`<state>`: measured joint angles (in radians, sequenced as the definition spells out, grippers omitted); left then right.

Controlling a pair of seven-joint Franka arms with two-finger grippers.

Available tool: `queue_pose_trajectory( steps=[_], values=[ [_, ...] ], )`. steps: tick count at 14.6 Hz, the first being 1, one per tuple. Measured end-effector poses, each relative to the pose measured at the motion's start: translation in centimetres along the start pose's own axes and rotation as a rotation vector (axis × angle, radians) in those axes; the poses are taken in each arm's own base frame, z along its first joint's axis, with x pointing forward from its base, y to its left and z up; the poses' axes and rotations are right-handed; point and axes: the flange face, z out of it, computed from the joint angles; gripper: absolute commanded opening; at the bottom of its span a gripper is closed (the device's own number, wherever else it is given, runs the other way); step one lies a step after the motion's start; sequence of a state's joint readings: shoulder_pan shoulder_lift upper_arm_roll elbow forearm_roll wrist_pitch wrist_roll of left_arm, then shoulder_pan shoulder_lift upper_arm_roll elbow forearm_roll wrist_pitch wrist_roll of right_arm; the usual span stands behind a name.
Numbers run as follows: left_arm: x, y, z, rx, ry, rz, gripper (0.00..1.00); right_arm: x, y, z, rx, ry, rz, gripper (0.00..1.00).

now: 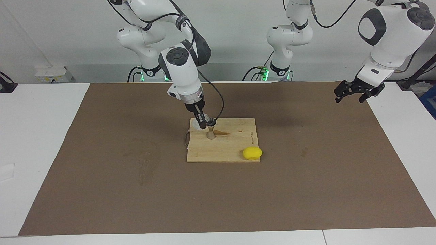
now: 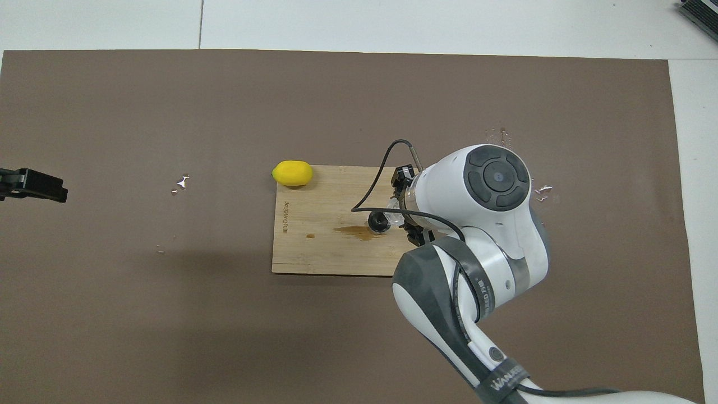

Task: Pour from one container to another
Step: 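Tilt the clear glass with the right gripper to pour into the cup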

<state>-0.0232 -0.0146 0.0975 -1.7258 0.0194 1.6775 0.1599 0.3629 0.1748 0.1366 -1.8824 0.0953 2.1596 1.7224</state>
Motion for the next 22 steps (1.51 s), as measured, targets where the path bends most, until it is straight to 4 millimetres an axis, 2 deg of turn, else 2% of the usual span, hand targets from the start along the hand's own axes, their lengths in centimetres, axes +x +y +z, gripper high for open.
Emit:
queue_pose_trajectory(
  steps=[9,15,22],
  values=[
    [0.0,-0.1,-0.2,0.000,0.003,-0.027,1.00,-2.8,0.6,0.1,0.012,0.141,-0.151,0.00],
    [-0.1,-0.2,-0.2,0.000,0.002,-0.032,1.00,-4.0,0.7,-0.2,0.042,0.247,-0.236,0.00],
    [-0.1,-0.3,-0.1,-0.001,0.000,-0.045,1.00,-5.3,1.0,-0.2,0.056,0.293,-0.294,0.00]
  ],
)
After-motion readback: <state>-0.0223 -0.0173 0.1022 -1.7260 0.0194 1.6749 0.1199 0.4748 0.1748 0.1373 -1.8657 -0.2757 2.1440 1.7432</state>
